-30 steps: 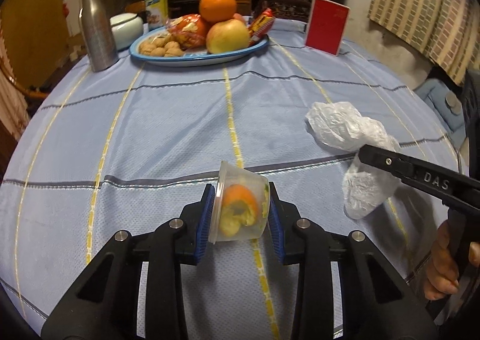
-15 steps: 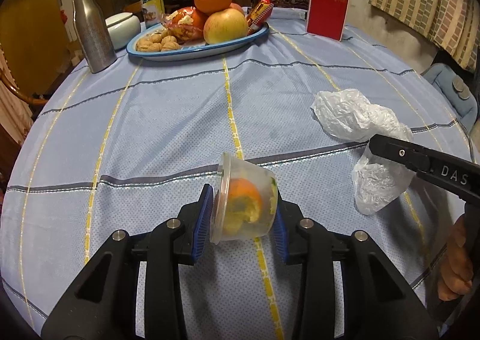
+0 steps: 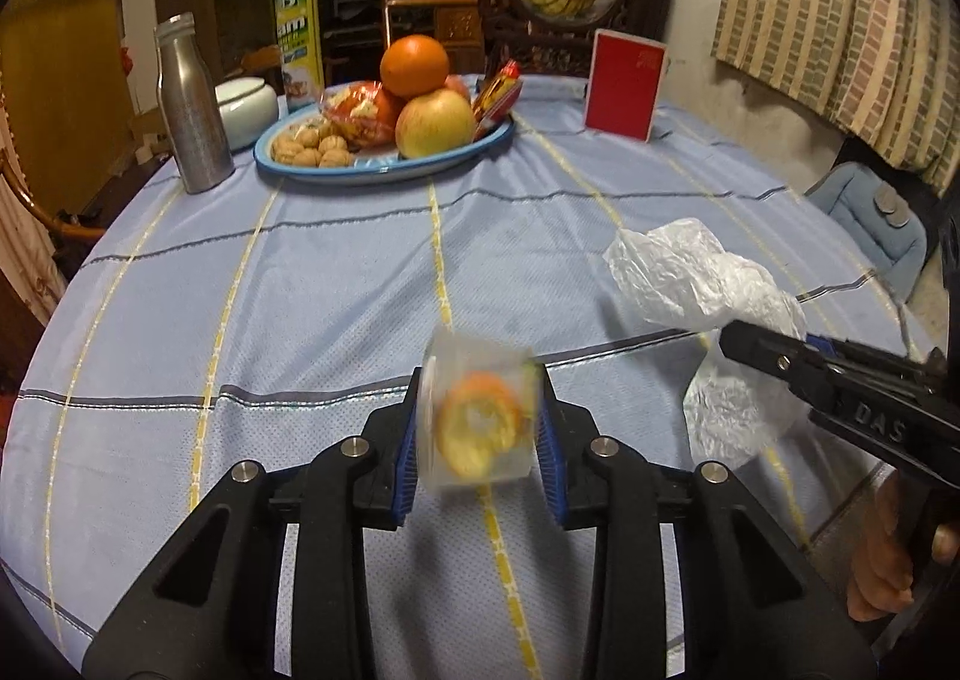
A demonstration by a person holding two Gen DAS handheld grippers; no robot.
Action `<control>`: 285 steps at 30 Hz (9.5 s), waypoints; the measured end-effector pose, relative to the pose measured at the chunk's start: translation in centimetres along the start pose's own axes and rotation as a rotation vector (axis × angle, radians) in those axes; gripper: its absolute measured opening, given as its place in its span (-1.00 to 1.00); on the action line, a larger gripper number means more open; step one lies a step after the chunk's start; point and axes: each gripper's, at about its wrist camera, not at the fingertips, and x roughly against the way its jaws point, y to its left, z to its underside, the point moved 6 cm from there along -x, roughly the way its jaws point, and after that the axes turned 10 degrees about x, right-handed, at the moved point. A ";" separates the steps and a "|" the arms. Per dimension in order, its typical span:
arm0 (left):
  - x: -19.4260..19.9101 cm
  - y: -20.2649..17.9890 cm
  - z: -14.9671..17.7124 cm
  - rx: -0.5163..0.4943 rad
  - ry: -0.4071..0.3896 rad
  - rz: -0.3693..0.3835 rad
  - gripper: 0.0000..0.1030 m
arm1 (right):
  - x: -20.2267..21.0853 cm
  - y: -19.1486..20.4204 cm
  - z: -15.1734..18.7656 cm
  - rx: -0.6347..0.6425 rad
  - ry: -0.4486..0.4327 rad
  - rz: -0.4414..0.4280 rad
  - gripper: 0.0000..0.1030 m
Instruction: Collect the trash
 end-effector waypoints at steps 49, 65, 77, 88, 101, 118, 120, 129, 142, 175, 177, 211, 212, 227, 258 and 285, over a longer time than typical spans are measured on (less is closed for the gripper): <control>2.2 -6.8 4.2 -0.273 -0.023 0.153 0.57 | 14.8 -4.7 10.0 -0.167 -0.171 -0.060 -0.44; -2.2 -4.1 5.2 -0.099 0.246 0.168 0.28 | 15.3 -4.3 10.7 -0.125 -0.164 -0.022 -0.42; 3.5 -6.0 4.9 -0.137 0.013 0.183 0.08 | 17.6 -4.2 10.9 -0.088 -0.176 0.023 -0.44; 9.8 -12.4 7.9 -0.181 -0.081 0.262 0.08 | 24.4 -6.6 13.4 -0.109 -0.247 0.099 -0.45; 15.9 -20.8 12.7 -0.277 -0.140 0.359 0.08 | 33.2 -9.7 18.4 -0.150 -0.336 0.202 -0.45; 18.5 -32.2 20.1 -0.450 -0.073 0.514 0.08 | 40.7 -17.0 28.1 -0.281 -0.338 0.383 -0.45; 18.4 -33.3 21.0 -0.470 -0.060 0.527 0.08 | 40.7 -18.5 29.7 -0.314 -0.316 0.407 -0.45; 17.3 -37.0 24.3 -0.542 0.019 0.576 0.08 | 38.6 -24.3 36.0 -0.460 -0.202 0.458 -0.45; 13.6 -40.5 28.5 -0.612 0.156 0.597 0.08 | 30.0 -30.2 42.9 -0.573 0.026 0.492 -0.45; 9.3 -47.0 35.6 -0.769 0.338 0.614 0.08 | 34.3 -33.9 43.5 -0.668 -0.117 0.506 0.41; 9.2 -47.7 36.2 -0.781 0.352 0.618 0.08 | 35.1 -33.6 43.3 -0.664 -0.136 0.510 0.41; 12.8 -47.2 35.9 -0.748 0.183 0.552 0.64 | 40.0 -26.6 42.2 -0.470 0.039 0.625 0.41; 13.2 -47.0 35.6 -0.738 0.175 0.551 0.67 | 40.3 -26.2 41.9 -0.452 0.052 0.633 0.41; 14.5 -44.2 34.5 -0.676 0.139 0.487 0.84 | 39.0 -23.8 40.3 -0.299 0.261 0.557 0.42; 13.6 -44.4 36.2 -0.687 0.173 0.423 0.84 | 37.2 -23.7 41.9 -0.254 0.224 0.465 0.52; 13.8 -44.7 36.3 -0.692 0.157 0.412 0.85 | 36.8 -23.7 42.4 -0.265 0.232 0.455 0.54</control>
